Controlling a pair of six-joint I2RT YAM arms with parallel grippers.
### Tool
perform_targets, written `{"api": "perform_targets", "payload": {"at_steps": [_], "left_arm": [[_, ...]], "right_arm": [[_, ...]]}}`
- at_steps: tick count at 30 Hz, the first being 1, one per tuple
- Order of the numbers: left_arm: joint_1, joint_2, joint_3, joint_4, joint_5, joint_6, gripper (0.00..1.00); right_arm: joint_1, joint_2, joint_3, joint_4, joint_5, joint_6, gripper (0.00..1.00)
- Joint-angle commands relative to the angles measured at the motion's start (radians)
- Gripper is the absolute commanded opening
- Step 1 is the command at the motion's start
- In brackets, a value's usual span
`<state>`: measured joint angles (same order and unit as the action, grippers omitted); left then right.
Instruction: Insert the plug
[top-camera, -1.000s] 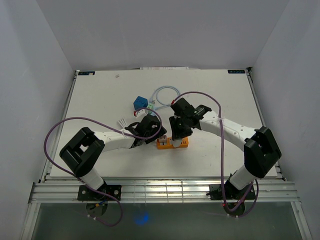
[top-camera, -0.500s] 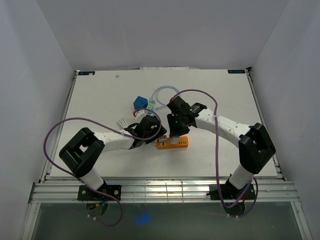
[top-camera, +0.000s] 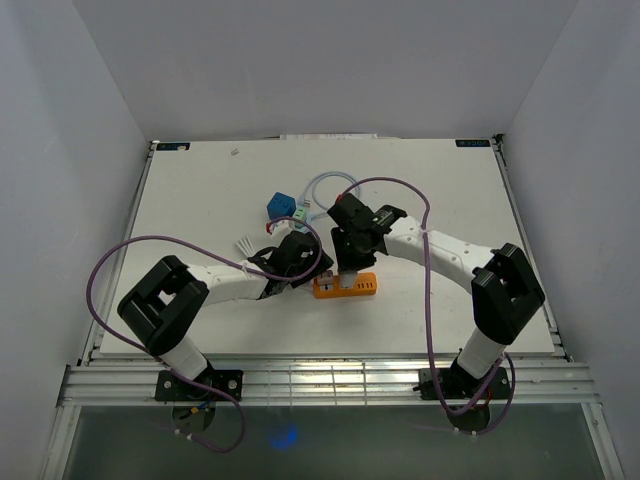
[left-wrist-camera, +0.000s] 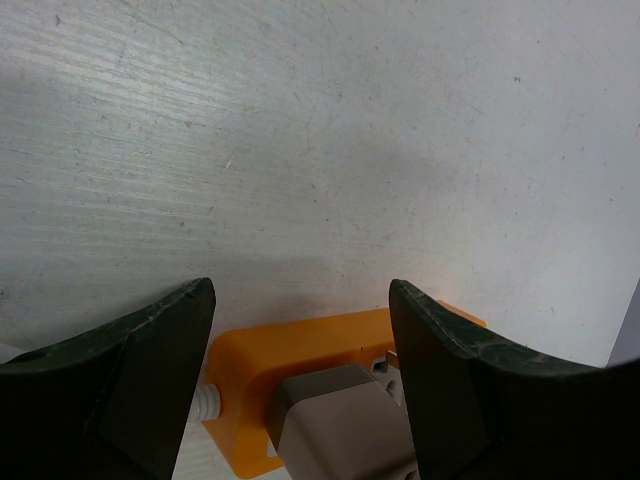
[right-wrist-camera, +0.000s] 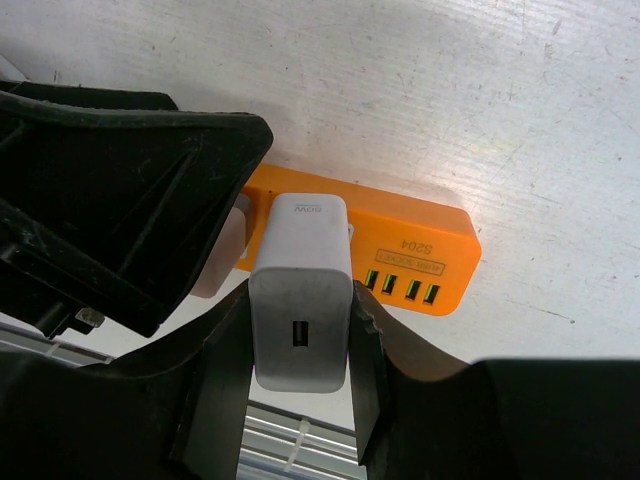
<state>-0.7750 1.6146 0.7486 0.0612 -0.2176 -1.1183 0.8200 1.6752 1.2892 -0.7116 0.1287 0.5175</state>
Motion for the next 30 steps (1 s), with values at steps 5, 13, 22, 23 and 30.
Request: {"api": "perform_targets", "payload": {"at_steps": [5, 13, 22, 23, 30], "left_arm": [[0.005, 0.013, -0.031, -0.106, 0.007, 0.023, 0.83], [0.005, 0.014, -0.031, -0.107, 0.006, 0.023, 0.82], [0.005, 0.014, -0.029, -0.109, 0.004, 0.025, 0.82], [0.003, 0.014, -0.029, -0.109, 0.003, 0.025, 0.82], [0.005, 0.021, -0.023, -0.110, 0.006, 0.026, 0.82]], "right_arm": [[0.031, 0.027, 0.044, -0.054, 0.005, 0.013, 0.08], [0.031, -0.012, 0.056, -0.080, 0.057, 0.019, 0.08], [0.031, -0.022, 0.030, -0.086, 0.060, 0.018, 0.08], [0.031, -0.022, 0.022, -0.083, 0.057, 0.018, 0.08], [0.031, 0.000, 0.010, -0.065, 0.055, 0.018, 0.08]]}}
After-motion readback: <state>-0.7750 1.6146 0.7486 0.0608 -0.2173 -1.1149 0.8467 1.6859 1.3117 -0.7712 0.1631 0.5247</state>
